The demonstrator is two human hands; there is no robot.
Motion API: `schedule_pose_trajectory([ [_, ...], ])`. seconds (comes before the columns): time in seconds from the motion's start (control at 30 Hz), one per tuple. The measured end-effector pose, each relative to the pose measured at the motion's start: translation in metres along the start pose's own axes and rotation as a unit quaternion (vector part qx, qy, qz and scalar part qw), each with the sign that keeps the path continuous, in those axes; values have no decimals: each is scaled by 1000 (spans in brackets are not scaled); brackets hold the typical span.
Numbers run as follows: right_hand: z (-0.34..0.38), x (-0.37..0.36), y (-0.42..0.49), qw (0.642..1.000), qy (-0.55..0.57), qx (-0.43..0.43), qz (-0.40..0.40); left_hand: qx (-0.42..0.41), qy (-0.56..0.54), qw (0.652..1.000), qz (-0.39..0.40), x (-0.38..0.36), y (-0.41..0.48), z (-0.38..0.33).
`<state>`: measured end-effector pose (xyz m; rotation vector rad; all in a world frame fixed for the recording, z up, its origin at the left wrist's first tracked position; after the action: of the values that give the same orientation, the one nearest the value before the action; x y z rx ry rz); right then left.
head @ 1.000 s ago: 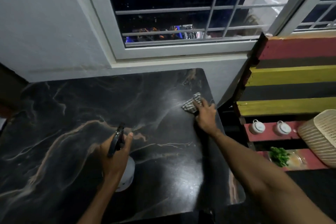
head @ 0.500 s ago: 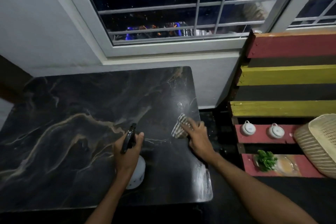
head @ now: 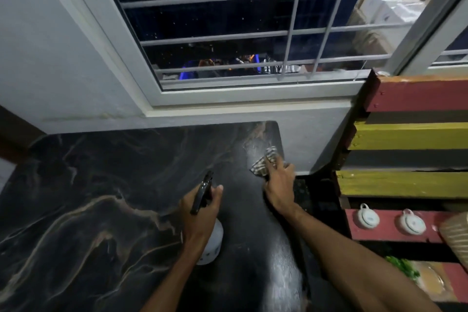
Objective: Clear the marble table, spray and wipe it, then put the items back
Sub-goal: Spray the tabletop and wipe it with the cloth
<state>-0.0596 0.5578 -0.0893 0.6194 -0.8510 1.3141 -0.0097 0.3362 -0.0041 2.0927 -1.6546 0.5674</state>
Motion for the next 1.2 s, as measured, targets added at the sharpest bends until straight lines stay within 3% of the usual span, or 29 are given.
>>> schedule_pose_trajectory([
  [0.13,30,-16,40,972,-48,206,102,-9,1,1000,0,3,35,10],
  [0.17,33,-14,65,974,-56,202,87,-14,-4,1000,0,3,41,12],
  [0.27,32,-5,136,994,-69,87,22,-43,-27,999,3,5,55,19],
  [0.4,13,2,154,997,-70,-4,-17,-42,-39,998,11,11,62,33],
  [0.53,24,-13,92,995,-96,21,-9,-30,-40,999,13,24,53,34],
  [0.67,30,-26,20,978,-101,150,100,-27,-20,999,7,29,36,28],
  [0.83,2,-2,-32,997,-75,12,24,-57,7,998,-10,44,-5,16],
  [0.93,27,-30,-127,989,-71,113,64,-67,35,997,-34,62,-49,10],
  [1.07,69,-76,-264,950,37,207,231,-27,81,993,-81,93,-111,16],
  [1.2,34,-49,-323,934,20,272,232,19,85,991,-98,115,-160,21],
])
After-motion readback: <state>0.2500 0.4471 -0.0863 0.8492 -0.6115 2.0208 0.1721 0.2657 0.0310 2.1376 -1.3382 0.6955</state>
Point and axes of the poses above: each hand's wrist, its own y-axis towards the middle knuckle, its own x-axis out of the back of the hand, z = x × y, the point moved 2 cm from there along y, towards the middle knuckle, and after that the axes turned 8 degrees about y, right-handed, at the moved point
